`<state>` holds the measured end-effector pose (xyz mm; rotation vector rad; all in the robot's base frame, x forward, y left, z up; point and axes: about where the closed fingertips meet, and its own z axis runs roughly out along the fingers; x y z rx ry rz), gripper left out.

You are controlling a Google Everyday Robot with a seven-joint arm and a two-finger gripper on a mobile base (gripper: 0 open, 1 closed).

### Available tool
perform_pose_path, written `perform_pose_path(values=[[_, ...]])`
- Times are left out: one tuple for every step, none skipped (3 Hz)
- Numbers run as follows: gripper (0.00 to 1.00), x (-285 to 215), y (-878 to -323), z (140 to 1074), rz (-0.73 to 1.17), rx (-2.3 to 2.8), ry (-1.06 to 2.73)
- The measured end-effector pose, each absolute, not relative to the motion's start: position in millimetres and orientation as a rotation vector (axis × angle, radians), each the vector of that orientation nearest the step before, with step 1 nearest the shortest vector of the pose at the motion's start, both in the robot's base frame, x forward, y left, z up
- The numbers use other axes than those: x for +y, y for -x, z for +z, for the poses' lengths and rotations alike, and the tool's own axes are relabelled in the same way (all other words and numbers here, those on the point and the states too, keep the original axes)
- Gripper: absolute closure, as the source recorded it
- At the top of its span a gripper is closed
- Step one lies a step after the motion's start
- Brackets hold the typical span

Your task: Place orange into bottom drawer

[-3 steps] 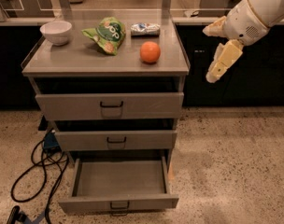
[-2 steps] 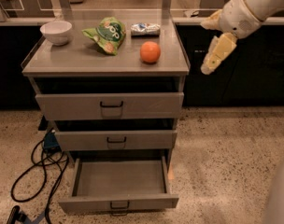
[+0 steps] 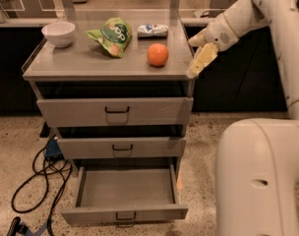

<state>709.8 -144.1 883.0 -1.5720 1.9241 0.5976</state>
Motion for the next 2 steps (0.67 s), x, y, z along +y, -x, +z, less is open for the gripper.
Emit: perform_pose_path(values=[[0.00,-133.2,-726.1,868.6,0.663,1.886,1.530],[0.00,-125.1,-734.2,871.8,0.618,1.864,1.552]])
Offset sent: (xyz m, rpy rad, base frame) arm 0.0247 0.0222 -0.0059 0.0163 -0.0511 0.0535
